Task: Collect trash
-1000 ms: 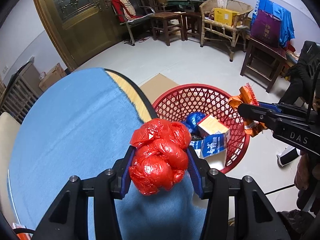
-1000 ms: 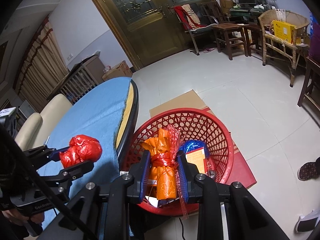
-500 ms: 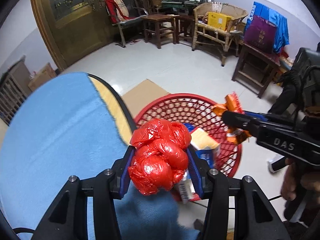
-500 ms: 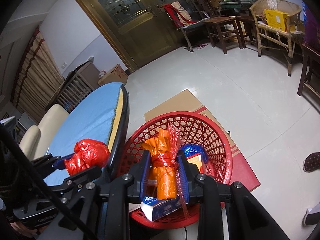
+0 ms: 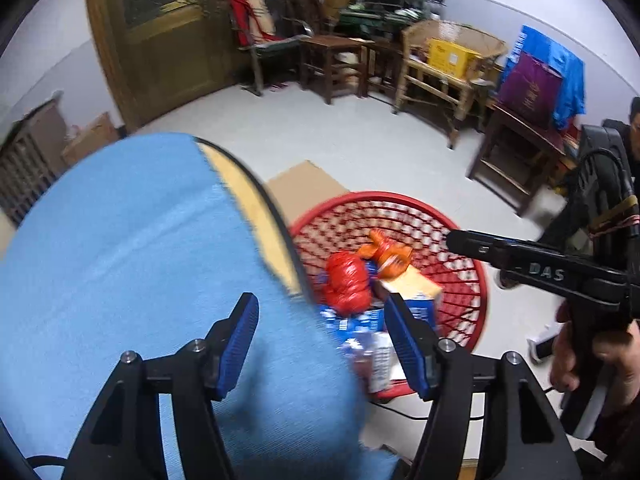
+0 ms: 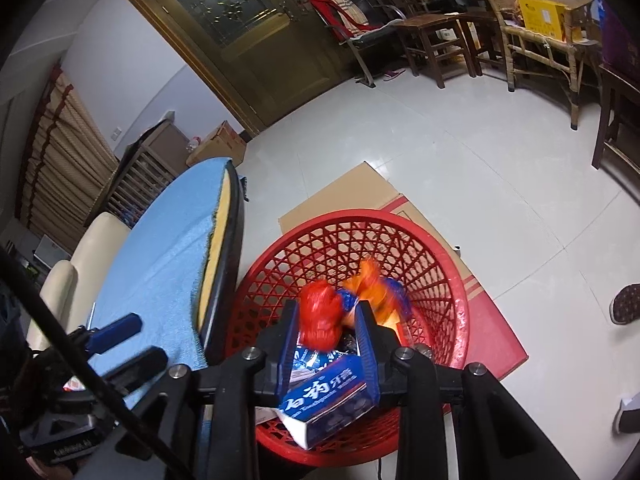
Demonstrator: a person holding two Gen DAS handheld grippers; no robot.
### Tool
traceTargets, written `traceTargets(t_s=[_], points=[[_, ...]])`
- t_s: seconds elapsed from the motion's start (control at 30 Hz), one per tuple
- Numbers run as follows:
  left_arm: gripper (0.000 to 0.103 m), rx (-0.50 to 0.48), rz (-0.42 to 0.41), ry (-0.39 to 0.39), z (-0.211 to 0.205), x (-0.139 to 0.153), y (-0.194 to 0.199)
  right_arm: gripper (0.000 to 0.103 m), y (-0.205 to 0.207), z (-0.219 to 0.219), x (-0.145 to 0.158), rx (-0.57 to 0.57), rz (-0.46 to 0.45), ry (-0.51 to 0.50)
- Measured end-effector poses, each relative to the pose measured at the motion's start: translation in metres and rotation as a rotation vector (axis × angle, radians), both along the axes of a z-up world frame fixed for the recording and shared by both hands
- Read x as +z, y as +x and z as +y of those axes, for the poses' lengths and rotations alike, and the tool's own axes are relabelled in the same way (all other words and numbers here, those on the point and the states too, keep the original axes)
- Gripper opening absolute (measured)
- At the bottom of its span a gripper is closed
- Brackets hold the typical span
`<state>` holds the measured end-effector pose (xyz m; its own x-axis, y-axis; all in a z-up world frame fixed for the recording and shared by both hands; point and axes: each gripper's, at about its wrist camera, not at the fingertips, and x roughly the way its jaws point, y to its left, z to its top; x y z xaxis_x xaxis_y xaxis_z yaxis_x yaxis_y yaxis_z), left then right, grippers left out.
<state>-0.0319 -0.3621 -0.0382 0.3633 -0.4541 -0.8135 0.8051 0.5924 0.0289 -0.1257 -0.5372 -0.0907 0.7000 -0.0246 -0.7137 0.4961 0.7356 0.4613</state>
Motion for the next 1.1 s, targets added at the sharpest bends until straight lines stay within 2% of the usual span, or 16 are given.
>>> traceTargets(t_s=[0.1,0.17,0.2,0.23,0.33,0.6,0.83,1.1], points=[[0.066,0.060,-0.059,-0.003,0.022,0.011,0.001,0.034,0.003,0.010,0.007,0.018,-0.008,-0.016],[0.066,0.096,-0.090,0.003,0.037,0.017,0.002,0.047,0.006,0.020,0.012,0.038,-0.014,-0.029],[0.067,0.117,-0.111,0.003,0.047,0.021,0.002,0.064,0.008,0.029,0.016,0.048,-0.024,-0.038],[0.068,0.140,-0.130,0.007,0.057,0.025,0.002,0.068,0.009,0.035,0.019,0.054,-0.035,-0.045],[0.071,0.209,-0.168,0.004,0.087,0.035,0.005,0.068,0.021,0.063,0.032,0.114,-0.053,-0.082],[0.074,0.433,-0.195,-0.035,0.186,0.059,0.017,0.068,0.063,0.159,0.065,0.306,-0.061,-0.217],[0.074,0.678,-0.266,-0.008,0.276,0.070,0.023,0.068,0.093,0.250,0.083,0.479,-0.065,-0.282],[0.075,0.813,-0.305,0.005,0.341,0.075,0.012,0.068,0.101,0.334,0.097,0.596,-0.083,-0.347]])
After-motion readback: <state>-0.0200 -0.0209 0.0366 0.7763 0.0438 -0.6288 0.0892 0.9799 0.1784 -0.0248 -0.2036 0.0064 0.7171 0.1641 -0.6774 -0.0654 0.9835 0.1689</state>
